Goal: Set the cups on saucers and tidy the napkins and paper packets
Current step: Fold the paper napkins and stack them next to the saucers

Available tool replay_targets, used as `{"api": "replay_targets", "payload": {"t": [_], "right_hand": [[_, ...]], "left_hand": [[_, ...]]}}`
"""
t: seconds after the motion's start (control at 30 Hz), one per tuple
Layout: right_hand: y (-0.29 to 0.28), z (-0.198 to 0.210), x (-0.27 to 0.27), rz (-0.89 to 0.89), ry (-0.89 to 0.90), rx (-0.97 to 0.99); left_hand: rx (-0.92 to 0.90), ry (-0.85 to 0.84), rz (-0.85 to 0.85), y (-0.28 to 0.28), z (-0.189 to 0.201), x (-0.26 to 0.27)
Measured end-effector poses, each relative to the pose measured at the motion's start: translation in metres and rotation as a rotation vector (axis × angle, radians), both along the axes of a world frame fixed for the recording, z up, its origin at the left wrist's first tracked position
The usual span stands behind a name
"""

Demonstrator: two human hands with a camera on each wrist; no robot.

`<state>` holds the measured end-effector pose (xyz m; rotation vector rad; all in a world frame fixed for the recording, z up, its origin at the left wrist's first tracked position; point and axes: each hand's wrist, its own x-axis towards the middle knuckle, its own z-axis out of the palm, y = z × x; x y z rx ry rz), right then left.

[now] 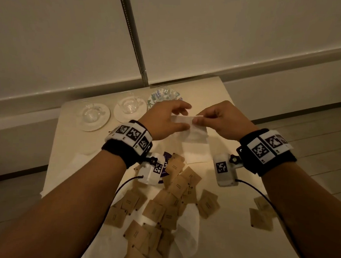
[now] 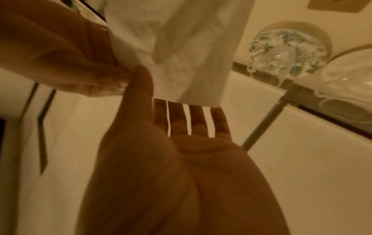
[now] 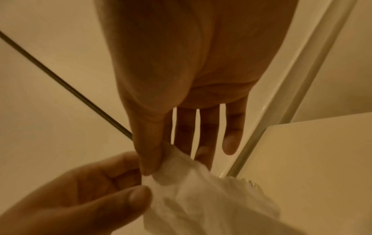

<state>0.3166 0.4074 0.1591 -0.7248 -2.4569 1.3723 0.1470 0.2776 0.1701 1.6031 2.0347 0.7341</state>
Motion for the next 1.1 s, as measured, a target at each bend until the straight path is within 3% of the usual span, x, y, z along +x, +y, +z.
{"api": "replay_targets", "payload": {"t": [0.07,0.17,0.4,0.53,0.77,1.0,1.1], "right_hand": [[0.002,-0.005,-0.003,0.025,-0.027,0.02],[0.006,-0.021,-0.001,-0.035,0.015,-0.061],[0.006,-0.082,0.01,-0.357,0.069,-0.615],[0.007,-0.114,0.017,-0.535,0.088,-0.81],[0.02,-0.167,0.021,-0.571,-0.148,-0.554],[0.026,-0.189,0.004,-0.551,-0.198,-0.393],[0.026,-0.195,0.001,-0.529,-0.231,-0.313]], "left_hand": [[-0.049,0.099,-0.064,0.014,0.001,0.01],[-0.033,0.099,-0.014,0.029,-0.008,0.013],[0.063,-0.429,0.489,0.033,-0.078,0.023],[-0.004,-0.526,0.666,0.031,-0.123,0.04],[-0.195,-0.485,0.753,0.034,-0.175,0.05],[-0.252,-0.305,0.755,0.044,-0.191,0.035],[-0.285,-0.309,0.773,0.047,-0.194,0.032]]}}
